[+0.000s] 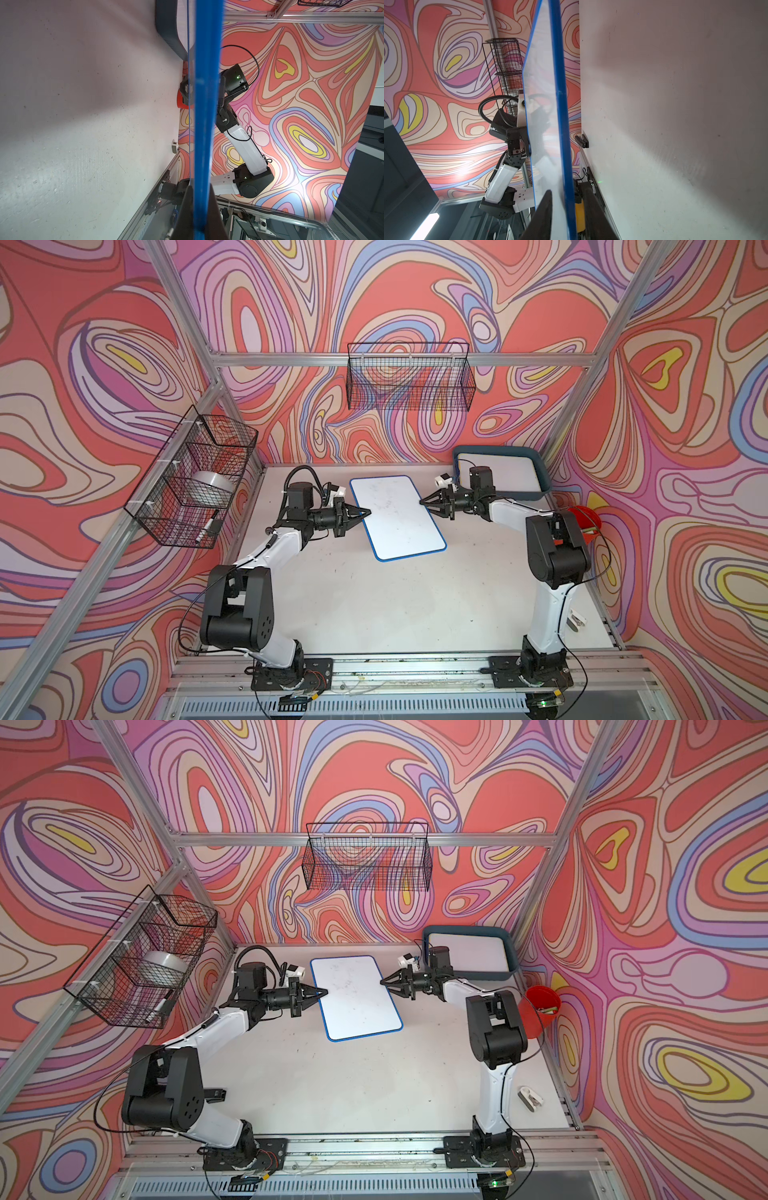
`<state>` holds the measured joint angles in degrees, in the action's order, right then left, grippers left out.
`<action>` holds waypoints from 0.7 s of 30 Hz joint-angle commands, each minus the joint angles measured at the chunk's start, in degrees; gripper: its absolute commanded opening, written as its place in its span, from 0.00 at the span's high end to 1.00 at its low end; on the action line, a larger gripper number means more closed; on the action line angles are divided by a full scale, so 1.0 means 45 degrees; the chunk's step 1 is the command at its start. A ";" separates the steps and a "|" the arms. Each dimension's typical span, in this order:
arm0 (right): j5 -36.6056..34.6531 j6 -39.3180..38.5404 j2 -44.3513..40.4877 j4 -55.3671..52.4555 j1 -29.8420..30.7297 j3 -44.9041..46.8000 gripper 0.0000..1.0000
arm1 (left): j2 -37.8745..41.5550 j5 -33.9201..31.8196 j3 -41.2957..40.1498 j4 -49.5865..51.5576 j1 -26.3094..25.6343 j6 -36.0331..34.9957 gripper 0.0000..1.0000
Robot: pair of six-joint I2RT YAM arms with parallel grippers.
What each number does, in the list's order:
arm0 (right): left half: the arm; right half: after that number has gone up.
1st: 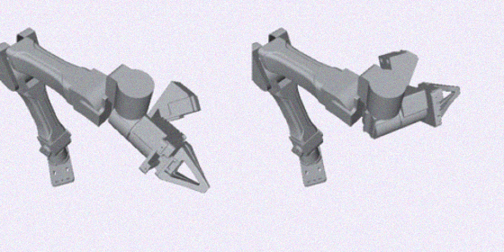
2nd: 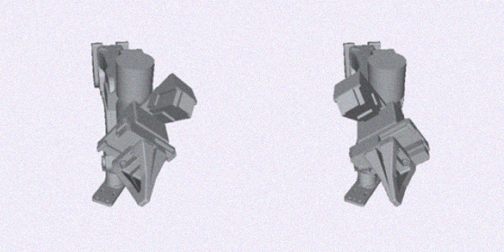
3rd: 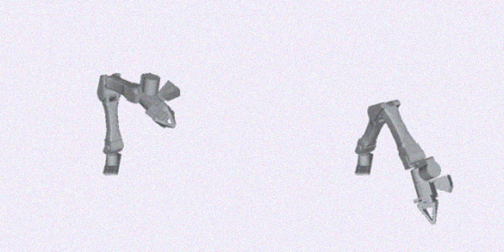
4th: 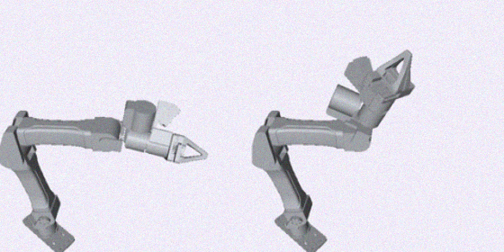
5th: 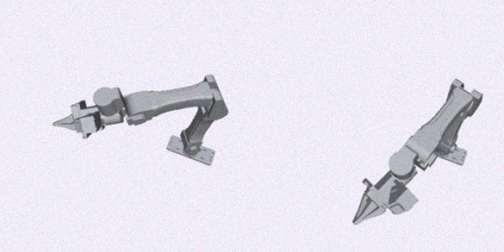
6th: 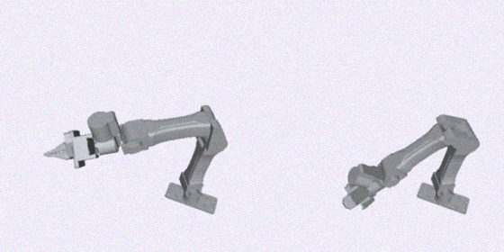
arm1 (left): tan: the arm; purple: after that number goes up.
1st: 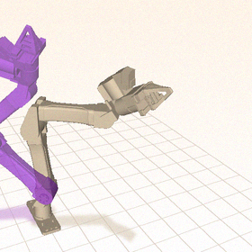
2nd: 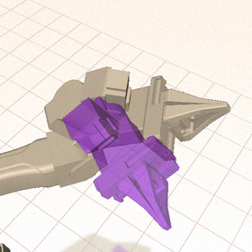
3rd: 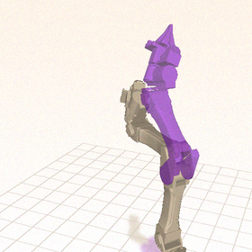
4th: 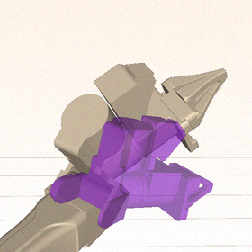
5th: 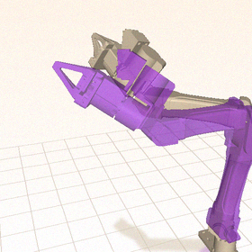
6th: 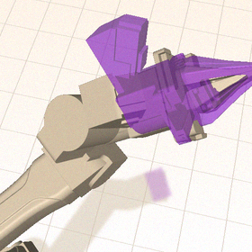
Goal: Put the whiteboard into the storage box
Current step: Pick up the whiteboard at the center of the board.
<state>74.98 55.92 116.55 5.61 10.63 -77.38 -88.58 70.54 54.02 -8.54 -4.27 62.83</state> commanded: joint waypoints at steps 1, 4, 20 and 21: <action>0.0763 -0.0205 -0.0227 -0.0054 0.0148 -0.0384 0.79 | -0.0056 0.0949 0.0553 -0.0994 -0.0158 0.0081 1.00; 0.1006 -0.0210 -0.0252 -0.0074 0.0187 -0.0417 0.84 | -0.0197 0.1001 0.0593 -0.0994 -0.0281 0.0100 1.00; 0.1193 -0.0669 -0.0673 -0.0544 -0.0322 -0.0253 1.00 | -0.0458 -0.0193 0.0163 -0.0746 0.0312 0.0085 0.65; 0.1120 -0.0635 -0.0756 -0.0509 -0.0477 -0.0193 1.00 | -0.0290 -0.0626 0.0092 -0.0036 0.0551 -0.0275 0.65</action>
<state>80.20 54.72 116.09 3.40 9.65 -78.43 -91.39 70.17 54.52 -8.93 -3.99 63.40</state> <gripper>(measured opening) 0.100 0.345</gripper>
